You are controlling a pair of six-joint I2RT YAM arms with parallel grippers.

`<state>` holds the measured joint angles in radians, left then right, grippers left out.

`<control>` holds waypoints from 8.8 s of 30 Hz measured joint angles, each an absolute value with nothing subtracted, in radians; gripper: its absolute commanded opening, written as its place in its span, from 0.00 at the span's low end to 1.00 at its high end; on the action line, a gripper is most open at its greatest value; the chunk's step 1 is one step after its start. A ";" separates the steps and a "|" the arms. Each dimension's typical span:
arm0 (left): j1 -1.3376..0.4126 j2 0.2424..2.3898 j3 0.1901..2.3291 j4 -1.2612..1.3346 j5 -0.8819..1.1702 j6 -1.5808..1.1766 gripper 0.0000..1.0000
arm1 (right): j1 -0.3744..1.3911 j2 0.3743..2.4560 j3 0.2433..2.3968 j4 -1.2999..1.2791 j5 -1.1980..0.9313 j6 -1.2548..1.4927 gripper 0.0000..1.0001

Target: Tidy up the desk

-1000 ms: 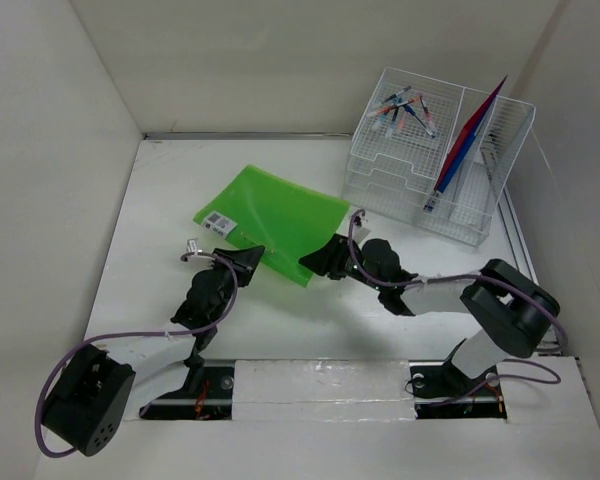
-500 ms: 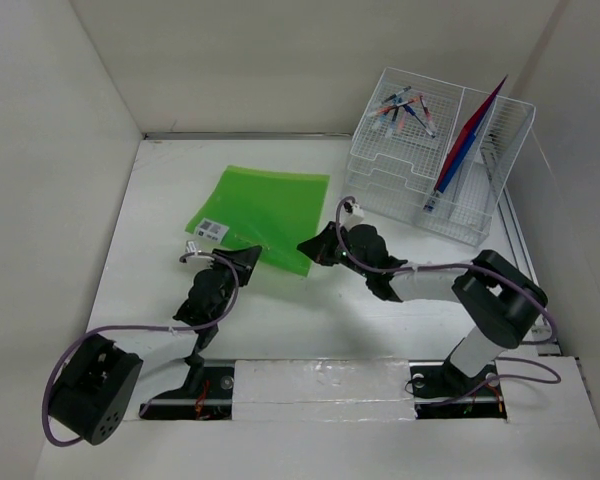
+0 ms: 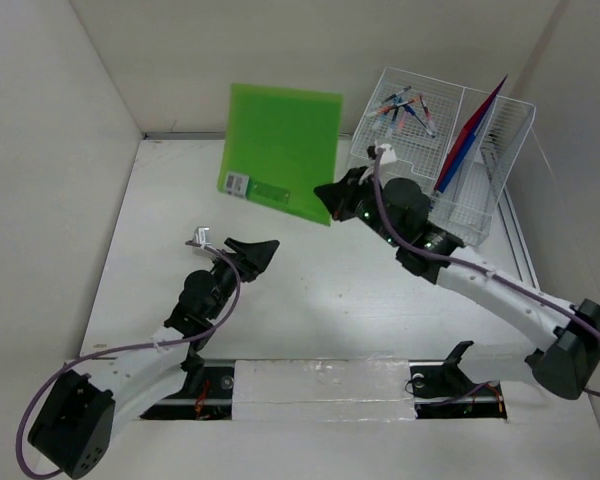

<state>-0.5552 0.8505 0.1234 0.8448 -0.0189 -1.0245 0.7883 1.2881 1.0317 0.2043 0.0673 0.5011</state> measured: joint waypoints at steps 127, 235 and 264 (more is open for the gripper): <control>-0.535 0.739 0.155 0.826 0.072 -0.799 0.68 | 0.210 1.088 1.400 -0.734 0.191 0.254 0.00; -0.535 0.792 0.150 0.849 0.072 -0.799 0.67 | -0.235 1.435 1.615 -0.619 -0.278 0.270 0.00; -0.528 0.849 0.150 0.872 0.079 -0.798 0.67 | 0.090 1.007 0.883 -0.027 0.239 0.369 0.86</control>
<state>-0.5278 0.8486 0.1501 0.8722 0.0788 -0.7982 0.0902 1.0069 0.8833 -0.0269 0.2394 0.3687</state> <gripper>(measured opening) 0.676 0.870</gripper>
